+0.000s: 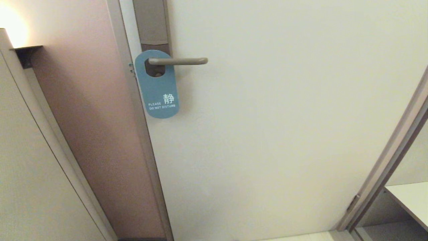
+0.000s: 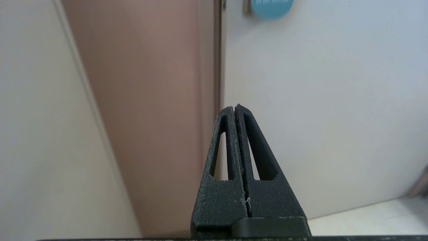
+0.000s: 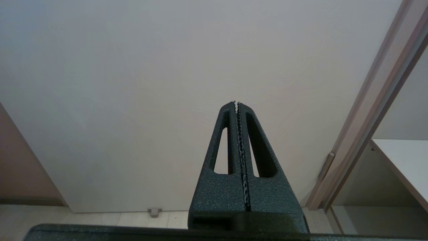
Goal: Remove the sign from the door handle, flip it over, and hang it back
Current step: Take down the sign
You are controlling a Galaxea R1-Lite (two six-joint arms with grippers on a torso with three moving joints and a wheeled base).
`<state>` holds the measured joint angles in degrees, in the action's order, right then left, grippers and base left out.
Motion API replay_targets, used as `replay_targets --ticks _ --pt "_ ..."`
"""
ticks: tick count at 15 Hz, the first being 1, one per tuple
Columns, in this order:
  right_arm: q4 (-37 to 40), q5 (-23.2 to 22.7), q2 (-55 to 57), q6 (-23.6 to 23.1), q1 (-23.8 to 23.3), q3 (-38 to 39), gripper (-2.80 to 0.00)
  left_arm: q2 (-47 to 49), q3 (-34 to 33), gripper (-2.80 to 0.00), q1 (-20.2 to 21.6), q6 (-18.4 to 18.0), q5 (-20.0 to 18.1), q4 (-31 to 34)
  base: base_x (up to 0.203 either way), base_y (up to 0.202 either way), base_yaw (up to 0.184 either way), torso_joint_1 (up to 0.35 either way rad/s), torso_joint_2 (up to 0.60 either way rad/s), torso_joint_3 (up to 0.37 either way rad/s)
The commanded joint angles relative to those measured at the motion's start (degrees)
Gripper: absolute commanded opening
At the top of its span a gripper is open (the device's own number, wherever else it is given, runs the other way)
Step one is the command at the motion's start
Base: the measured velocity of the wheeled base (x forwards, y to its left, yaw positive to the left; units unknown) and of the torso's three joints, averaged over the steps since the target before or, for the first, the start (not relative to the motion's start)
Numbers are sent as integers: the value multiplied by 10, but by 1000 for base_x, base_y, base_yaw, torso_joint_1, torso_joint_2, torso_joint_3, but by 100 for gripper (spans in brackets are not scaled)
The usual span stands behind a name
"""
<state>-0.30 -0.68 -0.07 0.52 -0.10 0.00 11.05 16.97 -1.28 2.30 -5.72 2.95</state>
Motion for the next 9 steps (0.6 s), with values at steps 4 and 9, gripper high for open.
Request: replay_targets --ticks 4,9 --pt "0 0 1 0 0 0 -280 102 51 -280 -19 10 1 -27 0 0 0 0 0 0" --pt "0 0 1 0 0 0 -280 151 73 -280 -19 12 1 -33 0 0 0 0 0 0"
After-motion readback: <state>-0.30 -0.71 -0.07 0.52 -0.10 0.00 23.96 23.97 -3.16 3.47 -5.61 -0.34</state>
